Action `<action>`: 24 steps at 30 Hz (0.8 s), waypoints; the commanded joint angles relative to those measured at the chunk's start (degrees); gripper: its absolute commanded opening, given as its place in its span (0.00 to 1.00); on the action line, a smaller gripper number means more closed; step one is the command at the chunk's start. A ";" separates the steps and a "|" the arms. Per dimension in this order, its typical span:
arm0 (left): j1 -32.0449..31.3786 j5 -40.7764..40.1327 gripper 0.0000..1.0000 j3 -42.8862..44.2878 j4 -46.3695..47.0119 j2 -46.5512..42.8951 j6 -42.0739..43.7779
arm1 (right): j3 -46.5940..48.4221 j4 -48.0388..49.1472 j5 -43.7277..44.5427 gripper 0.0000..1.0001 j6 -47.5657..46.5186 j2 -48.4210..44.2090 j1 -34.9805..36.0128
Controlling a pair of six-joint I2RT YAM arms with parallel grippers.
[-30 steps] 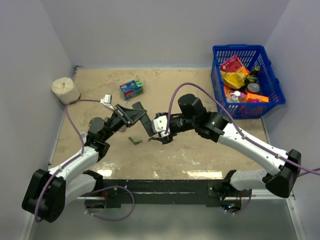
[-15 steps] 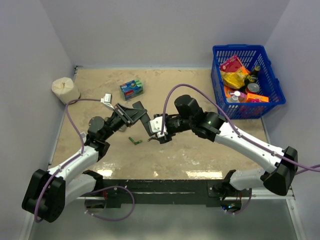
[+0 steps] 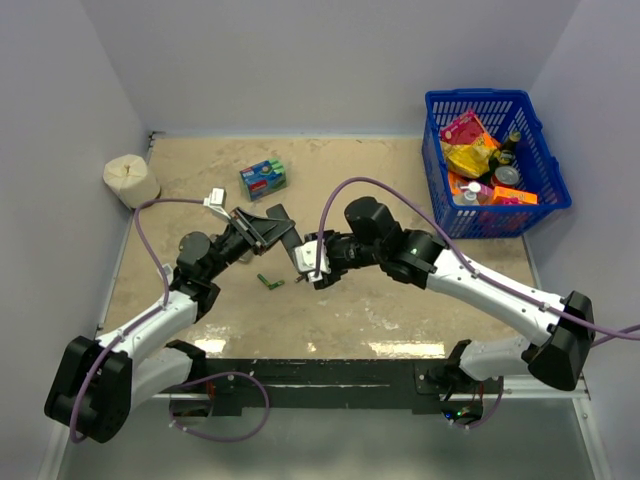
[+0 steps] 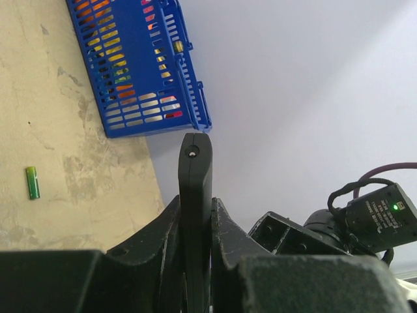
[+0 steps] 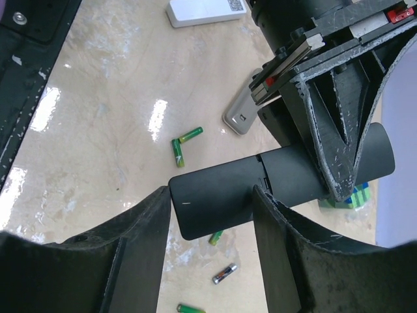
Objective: Load the batteries into the remote control
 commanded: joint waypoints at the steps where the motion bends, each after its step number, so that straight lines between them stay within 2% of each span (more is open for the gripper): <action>1: 0.21 1.66 0.00 2.74 4.29 -0.33 -3.07 | -1.00 2.42 4.88 0.54 -1.54 -1.13 1.21; 12: -0.76 3.24 0.00 3.89 5.44 -0.59 -5.09 | -3.02 5.49 9.46 0.46 -2.07 -1.31 2.45; 24: -2.52 4.82 0.00 6.61 4.82 -1.12 -4.04 | -0.91 7.16 13.32 0.41 0.74 1.59 2.45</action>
